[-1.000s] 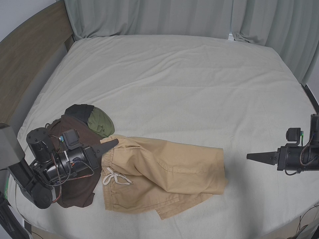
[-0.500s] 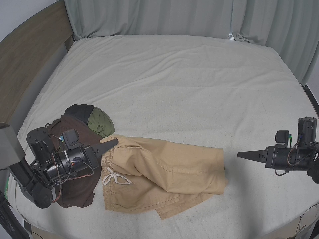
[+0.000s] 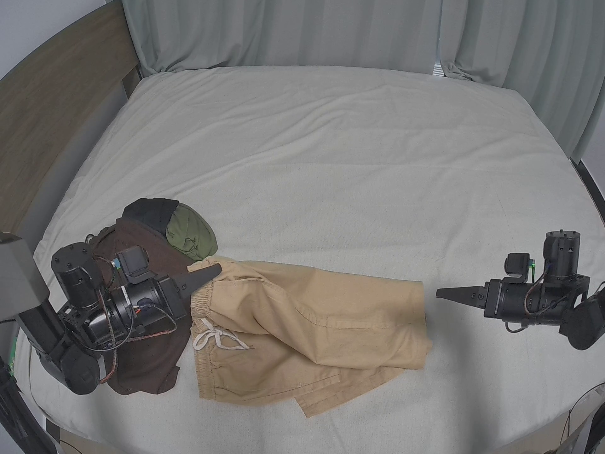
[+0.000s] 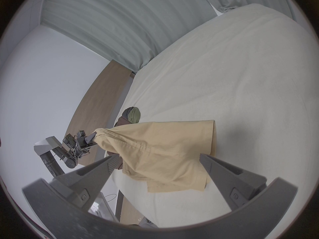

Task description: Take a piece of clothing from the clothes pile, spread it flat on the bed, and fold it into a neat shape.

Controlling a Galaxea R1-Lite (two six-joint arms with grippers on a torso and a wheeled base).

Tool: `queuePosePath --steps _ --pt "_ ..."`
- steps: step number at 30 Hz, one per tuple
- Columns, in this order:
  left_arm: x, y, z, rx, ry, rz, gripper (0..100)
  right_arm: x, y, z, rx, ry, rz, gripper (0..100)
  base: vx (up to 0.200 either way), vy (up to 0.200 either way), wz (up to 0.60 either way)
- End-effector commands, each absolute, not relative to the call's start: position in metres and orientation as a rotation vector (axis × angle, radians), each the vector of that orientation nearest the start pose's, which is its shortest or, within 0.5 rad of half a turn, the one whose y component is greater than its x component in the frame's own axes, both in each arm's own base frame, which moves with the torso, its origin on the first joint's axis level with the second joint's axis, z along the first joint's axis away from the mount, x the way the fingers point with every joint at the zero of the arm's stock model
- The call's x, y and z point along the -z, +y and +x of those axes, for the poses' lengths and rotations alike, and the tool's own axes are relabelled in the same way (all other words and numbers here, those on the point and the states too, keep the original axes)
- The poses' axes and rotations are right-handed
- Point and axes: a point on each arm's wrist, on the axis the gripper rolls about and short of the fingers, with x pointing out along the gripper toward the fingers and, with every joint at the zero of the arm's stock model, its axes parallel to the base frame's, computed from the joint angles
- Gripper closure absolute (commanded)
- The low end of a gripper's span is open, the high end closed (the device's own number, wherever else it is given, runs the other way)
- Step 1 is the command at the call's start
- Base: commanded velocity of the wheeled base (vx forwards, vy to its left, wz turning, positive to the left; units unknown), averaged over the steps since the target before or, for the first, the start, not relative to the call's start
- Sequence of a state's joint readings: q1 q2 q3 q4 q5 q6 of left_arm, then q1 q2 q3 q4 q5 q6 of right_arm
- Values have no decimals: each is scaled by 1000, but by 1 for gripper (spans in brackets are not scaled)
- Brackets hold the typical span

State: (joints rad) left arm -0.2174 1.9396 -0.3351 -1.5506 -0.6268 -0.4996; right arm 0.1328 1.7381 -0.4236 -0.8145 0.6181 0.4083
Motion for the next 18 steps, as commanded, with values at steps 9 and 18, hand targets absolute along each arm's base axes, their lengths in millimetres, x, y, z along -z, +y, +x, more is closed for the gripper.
queuePosePath --steps 9,18 --pt "-96 -72 267 811 267 -482 100 -54 47 275 -571 700 616 0 0 0 0" --pt "-96 -72 267 811 268 -482 100 -23 49 284 -565 709 616 0 0 0 0"
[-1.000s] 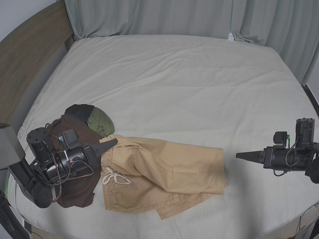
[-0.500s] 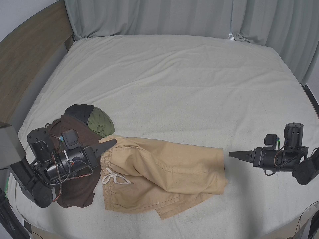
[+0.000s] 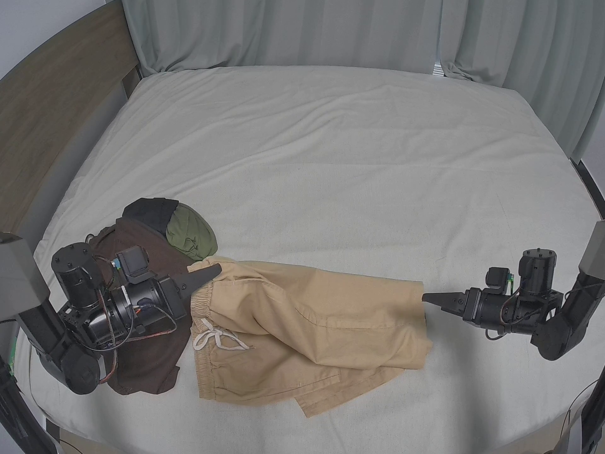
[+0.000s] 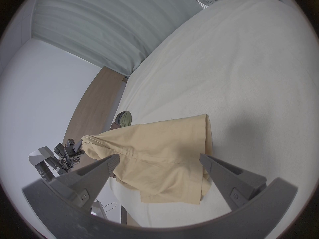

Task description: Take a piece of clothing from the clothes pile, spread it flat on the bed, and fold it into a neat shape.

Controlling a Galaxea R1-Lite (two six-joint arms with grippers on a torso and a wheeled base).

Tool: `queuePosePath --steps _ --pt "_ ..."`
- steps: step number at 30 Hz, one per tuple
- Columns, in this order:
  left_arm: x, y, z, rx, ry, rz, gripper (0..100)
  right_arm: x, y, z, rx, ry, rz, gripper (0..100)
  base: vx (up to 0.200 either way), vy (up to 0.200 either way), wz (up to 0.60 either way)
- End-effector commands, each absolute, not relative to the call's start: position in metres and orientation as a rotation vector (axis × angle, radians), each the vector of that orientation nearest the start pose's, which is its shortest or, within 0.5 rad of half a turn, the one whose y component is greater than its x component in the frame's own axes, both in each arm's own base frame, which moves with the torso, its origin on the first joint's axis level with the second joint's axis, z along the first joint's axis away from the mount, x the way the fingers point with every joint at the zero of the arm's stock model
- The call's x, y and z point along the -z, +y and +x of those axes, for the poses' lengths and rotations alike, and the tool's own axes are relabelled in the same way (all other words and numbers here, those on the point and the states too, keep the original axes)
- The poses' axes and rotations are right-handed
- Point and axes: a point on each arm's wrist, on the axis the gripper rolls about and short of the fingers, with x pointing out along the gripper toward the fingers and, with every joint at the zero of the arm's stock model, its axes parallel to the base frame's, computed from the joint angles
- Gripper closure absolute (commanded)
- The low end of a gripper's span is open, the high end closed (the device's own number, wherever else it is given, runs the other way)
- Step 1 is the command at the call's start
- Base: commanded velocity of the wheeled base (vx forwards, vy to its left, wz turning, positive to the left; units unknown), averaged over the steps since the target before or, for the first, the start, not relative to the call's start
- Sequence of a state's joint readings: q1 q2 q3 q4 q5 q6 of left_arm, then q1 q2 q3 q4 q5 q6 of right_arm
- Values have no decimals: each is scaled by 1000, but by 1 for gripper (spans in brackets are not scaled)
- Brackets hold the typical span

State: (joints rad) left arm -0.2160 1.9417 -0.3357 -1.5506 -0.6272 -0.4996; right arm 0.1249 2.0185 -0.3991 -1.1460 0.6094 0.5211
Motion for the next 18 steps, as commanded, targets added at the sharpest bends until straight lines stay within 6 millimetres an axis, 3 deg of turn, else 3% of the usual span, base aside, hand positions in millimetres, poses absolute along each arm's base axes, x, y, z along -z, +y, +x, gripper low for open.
queuePosePath --steps 1,6,18 --pt "-96 -72 267 811 268 -482 100 -19 49 286 -563 711 616 0 0 0 0" --pt "-96 -72 267 811 268 -482 100 -2 51 292 -544 698 616 0 0 0 0" --pt "-97 -72 267 811 267 -482 100 15 55 297 -543 689 658 0 0 0 0"
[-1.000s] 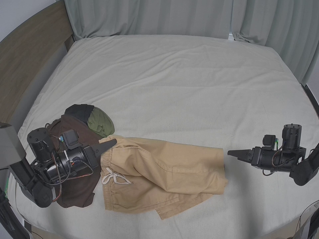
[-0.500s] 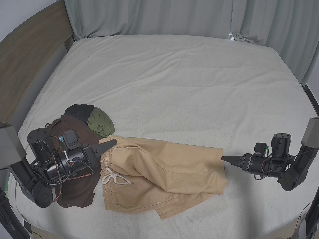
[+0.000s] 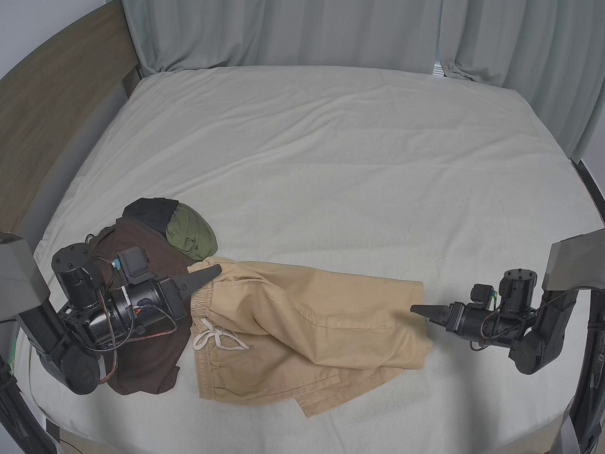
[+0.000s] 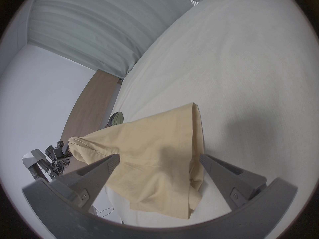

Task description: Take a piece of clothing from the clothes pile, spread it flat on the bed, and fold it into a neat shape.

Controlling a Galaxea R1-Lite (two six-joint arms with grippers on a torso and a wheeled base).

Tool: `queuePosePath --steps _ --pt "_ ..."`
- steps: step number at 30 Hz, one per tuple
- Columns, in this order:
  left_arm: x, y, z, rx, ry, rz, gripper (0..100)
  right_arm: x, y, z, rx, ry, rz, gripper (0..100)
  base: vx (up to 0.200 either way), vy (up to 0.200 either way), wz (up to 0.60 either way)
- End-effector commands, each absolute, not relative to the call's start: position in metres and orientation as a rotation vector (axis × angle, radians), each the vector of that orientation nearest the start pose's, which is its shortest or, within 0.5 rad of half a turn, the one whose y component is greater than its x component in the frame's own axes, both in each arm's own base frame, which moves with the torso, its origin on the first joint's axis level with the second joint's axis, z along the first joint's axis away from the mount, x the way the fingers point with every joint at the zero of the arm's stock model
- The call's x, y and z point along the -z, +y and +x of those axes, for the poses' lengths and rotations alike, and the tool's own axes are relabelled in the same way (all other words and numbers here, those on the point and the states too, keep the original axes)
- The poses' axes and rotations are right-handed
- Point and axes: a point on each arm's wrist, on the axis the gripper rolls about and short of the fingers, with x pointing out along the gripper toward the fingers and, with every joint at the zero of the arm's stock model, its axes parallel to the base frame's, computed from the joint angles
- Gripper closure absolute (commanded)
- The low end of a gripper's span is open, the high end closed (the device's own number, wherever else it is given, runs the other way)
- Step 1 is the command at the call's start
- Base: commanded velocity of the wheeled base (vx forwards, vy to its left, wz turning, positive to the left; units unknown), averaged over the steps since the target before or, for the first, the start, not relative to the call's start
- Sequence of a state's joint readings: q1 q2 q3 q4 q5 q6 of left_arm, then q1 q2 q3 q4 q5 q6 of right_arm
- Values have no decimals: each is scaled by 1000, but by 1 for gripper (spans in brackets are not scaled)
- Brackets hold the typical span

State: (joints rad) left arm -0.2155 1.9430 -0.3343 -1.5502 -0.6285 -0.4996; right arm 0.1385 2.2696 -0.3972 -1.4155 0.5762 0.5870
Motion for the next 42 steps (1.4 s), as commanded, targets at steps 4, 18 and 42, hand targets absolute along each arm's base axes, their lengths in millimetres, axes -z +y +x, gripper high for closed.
queuePosePath --steps 4,18,42 --pt "-96 -70 267 805 267 -483 100 16 62 296 -564 699 660 0 0 0 0" --pt "-96 -70 268 809 266 -482 100 2 80 288 -635 648 698 0 0 0 0" --pt "-97 -70 268 810 262 -481 100 23 95 293 -657 704 693 100 0 0 0"
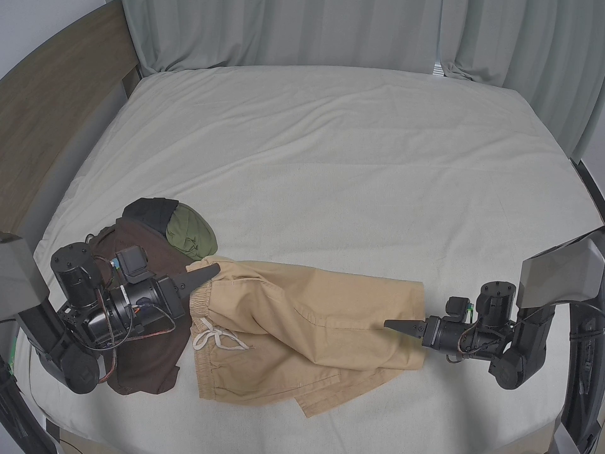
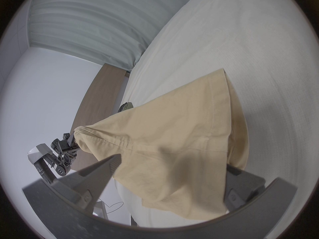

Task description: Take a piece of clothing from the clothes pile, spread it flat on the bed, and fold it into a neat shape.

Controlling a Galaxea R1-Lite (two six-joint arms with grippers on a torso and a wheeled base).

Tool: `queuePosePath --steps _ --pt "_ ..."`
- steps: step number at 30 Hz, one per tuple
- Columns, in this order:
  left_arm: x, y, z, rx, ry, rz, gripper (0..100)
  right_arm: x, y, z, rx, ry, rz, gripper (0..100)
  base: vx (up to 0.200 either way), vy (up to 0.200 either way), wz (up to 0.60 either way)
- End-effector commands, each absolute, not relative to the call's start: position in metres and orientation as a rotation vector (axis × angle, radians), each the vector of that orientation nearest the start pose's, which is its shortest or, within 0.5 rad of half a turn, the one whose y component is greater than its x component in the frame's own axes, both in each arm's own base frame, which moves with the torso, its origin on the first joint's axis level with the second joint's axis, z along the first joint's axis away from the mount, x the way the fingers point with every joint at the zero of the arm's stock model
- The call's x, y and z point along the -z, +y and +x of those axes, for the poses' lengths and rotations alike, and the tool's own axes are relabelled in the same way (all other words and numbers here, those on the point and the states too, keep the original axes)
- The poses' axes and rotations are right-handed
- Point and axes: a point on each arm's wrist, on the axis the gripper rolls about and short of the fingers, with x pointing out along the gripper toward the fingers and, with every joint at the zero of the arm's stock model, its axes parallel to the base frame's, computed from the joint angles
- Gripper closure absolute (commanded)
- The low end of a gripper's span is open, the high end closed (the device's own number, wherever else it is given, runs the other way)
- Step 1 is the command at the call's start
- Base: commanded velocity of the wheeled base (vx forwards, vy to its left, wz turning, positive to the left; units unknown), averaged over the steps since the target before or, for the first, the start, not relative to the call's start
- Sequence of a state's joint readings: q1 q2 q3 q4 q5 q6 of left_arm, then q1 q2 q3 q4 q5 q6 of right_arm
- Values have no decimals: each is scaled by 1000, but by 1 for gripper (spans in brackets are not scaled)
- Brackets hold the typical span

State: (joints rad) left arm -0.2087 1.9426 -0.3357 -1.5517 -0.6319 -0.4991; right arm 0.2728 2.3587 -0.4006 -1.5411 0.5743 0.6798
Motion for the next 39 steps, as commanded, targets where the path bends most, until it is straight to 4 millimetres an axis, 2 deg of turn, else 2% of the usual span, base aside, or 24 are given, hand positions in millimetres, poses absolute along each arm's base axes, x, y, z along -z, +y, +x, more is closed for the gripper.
queuePosePath --steps 1,13,17,18,21,39 --pt "-97 -70 268 810 262 -481 100 23 95 293 -656 701 692 100 0 0 0" --pt "-99 -71 271 810 248 -480 100 15 91 296 -654 670 693 100 0 0 0" --pt "-107 -72 278 818 210 -482 100 -6 90 293 -678 615 688 100 0 0 0" --pt "-107 -72 278 818 210 -482 100 -6 90 293 -678 615 688 100 0 0 0" --pt "-114 -72 281 818 190 -505 100 -27 88 286 -701 565 681 100 0 0 0" --pt "-138 -73 287 838 99 -517 100 -70 80 279 -743 423 664 100 0 0 0"
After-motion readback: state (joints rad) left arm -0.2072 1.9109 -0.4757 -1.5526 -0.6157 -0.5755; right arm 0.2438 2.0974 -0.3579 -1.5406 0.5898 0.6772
